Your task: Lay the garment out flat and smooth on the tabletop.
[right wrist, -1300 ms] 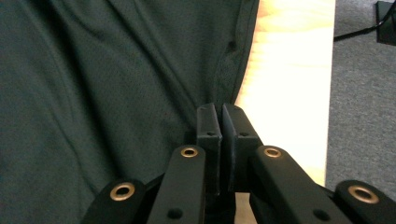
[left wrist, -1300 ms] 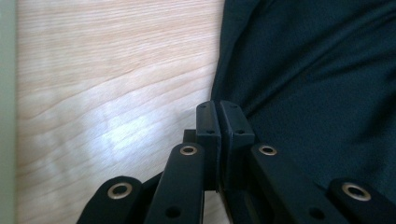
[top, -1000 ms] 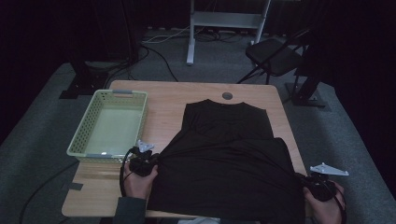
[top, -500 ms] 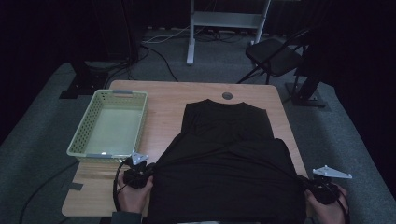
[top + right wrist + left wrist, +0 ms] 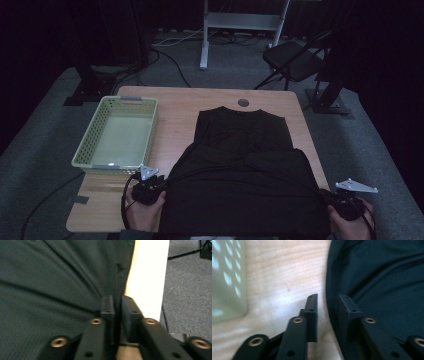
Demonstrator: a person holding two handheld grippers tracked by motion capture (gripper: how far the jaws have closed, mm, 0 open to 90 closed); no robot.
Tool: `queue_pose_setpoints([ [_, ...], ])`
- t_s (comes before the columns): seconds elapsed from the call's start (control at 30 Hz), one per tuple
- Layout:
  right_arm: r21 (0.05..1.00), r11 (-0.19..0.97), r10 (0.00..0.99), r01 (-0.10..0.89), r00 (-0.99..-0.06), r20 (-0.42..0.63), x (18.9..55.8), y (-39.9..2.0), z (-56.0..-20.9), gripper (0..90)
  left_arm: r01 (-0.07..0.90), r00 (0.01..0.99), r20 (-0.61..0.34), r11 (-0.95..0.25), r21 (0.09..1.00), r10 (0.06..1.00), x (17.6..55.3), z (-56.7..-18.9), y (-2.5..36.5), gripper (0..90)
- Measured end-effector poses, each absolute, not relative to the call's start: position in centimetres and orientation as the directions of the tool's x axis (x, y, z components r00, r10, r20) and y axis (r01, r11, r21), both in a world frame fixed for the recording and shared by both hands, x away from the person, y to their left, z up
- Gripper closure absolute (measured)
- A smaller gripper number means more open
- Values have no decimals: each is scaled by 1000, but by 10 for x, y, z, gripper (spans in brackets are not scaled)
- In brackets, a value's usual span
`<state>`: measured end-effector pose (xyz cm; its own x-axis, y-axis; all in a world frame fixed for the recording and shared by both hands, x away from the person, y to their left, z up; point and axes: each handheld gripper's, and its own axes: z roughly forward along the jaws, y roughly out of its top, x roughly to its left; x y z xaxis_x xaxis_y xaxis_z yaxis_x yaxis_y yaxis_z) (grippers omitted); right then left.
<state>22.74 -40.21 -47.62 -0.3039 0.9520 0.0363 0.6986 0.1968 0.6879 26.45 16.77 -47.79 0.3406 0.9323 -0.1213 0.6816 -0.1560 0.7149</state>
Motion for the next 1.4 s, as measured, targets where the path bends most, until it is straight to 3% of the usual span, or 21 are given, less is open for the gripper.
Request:
queue_pose_setpoints([
  [0.27, 704, 177, 953, 688, -299, 52, 247, -398, -475, 685, 667, 362, -96, -185, 722, 927, 293, -476, 160, 598],
  [0.9, 699, 183, 959, 691, -283, 28, 295, -389, -480, 579, 686, 404, -42, -272, 675, 914, 332, -474, 127, 518],
  [1.0, 692, 192, 957, 695, -290, 26, 296, -387, -479, 612, 683, 398, -16, -285, 673, 917, 332, -473, 123, 599],
  [1.07, 692, 192, 955, 696, -294, 31, 295, -387, -479, 680, 689, 397, -26, -279, 668, 918, 332, -472, 123, 689],
  [1.23, 681, 197, 948, 705, -313, 50, 293, -388, -477, 853, 698, 417, -44, -289, 655, 908, 331, -471, 123, 814],
  [1.4, 674, 216, 943, 707, -330, 44, 287, -389, -476, 867, 702, 423, -61, -284, 654, 904, 327, -471, 125, 839],
])
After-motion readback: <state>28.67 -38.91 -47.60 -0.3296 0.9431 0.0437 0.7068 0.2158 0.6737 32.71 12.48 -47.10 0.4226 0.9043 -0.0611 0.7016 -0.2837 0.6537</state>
